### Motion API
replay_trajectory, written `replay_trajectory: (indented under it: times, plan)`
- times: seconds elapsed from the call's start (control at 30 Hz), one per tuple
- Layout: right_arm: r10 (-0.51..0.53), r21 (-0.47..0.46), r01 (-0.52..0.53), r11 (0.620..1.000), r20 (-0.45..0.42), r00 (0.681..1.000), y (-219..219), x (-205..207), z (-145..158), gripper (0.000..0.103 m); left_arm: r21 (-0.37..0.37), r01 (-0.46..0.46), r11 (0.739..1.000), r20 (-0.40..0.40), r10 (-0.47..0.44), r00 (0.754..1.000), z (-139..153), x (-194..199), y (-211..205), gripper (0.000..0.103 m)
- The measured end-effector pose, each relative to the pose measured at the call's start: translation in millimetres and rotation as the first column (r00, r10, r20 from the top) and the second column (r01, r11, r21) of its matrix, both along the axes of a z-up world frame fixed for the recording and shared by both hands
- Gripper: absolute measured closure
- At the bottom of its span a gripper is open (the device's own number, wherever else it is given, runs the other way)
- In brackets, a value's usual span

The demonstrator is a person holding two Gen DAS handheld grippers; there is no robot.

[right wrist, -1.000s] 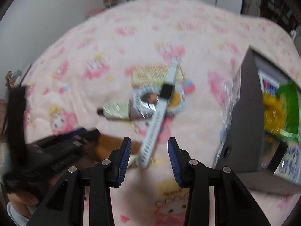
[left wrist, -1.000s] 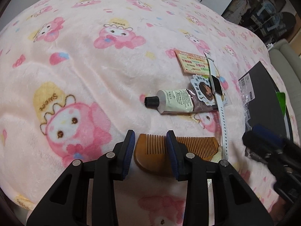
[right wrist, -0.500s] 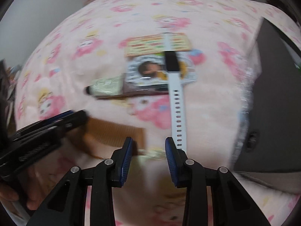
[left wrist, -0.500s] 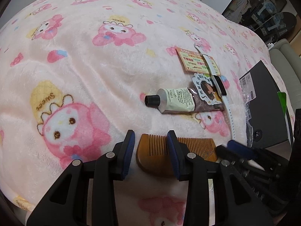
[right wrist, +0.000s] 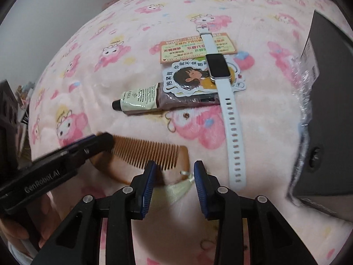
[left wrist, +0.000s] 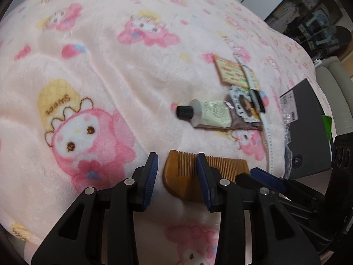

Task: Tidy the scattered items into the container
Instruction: 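Lift the comb with the left tool and carry it over the box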

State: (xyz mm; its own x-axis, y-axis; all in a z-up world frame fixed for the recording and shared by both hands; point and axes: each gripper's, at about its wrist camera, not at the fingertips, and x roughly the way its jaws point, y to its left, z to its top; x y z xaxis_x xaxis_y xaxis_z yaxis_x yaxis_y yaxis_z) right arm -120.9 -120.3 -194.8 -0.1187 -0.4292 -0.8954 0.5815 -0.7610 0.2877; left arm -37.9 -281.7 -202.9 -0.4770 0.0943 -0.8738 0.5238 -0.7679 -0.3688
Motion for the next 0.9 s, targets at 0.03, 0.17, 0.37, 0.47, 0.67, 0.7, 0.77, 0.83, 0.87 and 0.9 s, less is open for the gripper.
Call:
replay_trajectory:
  times: [0.03,0.17,0.37,0.47,0.67,0.7,0.77,0.83,0.87,0.9]
  plan:
    - [0.002,-0.010,-0.002,1.000,0.017,1.000,0,0,0,0.069,-0.002,0.001,1.000,0.004,-0.001,1.000,-1,-1,0,0.067]
    - [0.044,-0.023,-0.042,0.999,0.074,0.996,-10,-4,-10,0.051,-0.035,0.023,0.999,0.026,-0.022,0.999,-4,-6,4,0.066]
    - [0.026,-0.037,-0.023,0.999,0.089,0.996,-6,-1,-6,0.058,0.034,0.010,0.999,-0.005,-0.010,1.000,-5,6,-3,0.066]
    - [0.026,-0.049,-0.022,0.999,0.089,0.996,0,6,5,0.061,0.061,0.010,0.998,-0.033,-0.008,0.999,1,19,1,0.067]
    - [0.015,-0.063,-0.008,0.998,0.103,0.995,32,31,21,0.062,0.086,0.072,0.994,-0.027,-0.070,0.997,7,36,31,0.064]
    - [0.008,-0.056,-0.002,0.998,0.105,0.994,36,35,20,0.062,0.082,0.084,0.993,-0.017,-0.083,0.996,7,36,38,0.064]
    - [-0.010,-0.051,0.016,0.999,0.122,0.993,43,44,15,0.062,0.063,0.108,0.992,-0.002,-0.109,0.994,9,38,50,0.063]
    - [-0.024,-0.051,0.031,0.998,0.134,0.991,50,50,9,0.062,0.057,0.129,0.990,0.004,-0.129,0.992,9,38,58,0.063]
    - [-0.029,-0.046,0.036,0.998,0.137,0.990,53,52,6,0.062,0.055,0.139,0.989,0.007,-0.140,0.990,9,39,63,0.063]
    - [-0.037,-0.039,0.043,0.998,0.140,0.989,57,53,2,0.062,0.047,0.144,0.988,0.013,-0.145,0.989,9,39,66,0.063]
